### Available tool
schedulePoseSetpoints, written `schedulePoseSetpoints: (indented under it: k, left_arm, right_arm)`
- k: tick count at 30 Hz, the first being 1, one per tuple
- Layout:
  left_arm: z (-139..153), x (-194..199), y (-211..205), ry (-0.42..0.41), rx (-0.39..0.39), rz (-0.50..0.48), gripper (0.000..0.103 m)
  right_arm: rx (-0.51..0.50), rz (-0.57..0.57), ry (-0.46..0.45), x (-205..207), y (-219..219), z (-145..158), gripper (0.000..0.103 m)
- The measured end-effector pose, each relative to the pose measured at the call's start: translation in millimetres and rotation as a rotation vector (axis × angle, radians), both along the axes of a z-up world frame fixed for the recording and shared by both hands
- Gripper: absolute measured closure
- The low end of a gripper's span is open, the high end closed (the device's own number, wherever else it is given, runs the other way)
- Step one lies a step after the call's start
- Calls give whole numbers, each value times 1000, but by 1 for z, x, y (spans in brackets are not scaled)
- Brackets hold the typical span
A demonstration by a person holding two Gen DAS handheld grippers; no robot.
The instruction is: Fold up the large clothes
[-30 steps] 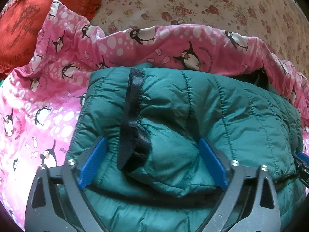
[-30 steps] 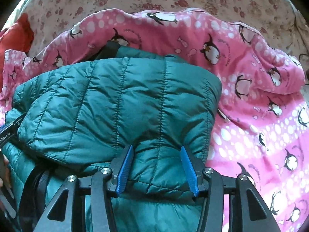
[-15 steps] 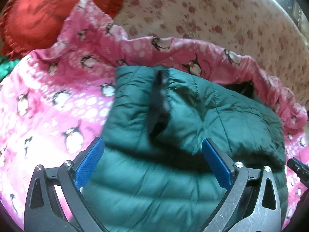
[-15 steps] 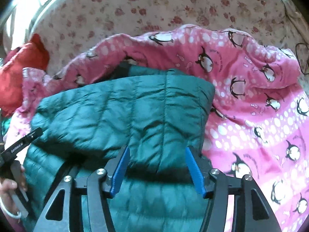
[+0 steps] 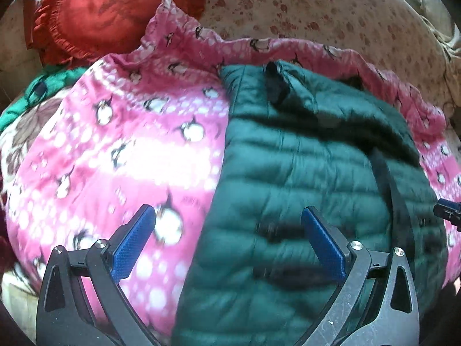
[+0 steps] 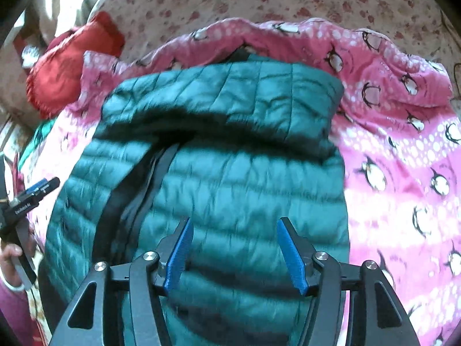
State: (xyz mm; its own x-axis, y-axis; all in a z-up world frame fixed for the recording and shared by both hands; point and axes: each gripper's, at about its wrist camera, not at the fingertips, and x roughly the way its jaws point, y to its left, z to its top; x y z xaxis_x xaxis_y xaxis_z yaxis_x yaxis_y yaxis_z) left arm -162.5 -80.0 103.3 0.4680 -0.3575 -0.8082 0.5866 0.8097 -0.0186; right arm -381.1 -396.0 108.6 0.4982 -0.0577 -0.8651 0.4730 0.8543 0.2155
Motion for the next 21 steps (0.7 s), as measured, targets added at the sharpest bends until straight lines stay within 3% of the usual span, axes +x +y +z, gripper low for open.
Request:
schedulePoseSetpoints:
  k: [14,21]
  left_arm:
    - [-27,-39,60,97,66,-11,1]
    - [-40,-38,80,198,24,-4,1]
  right_arm:
    - [30,100,89,-75,47,-17,45]
    - [72,78,91,-116,41,-18,45]
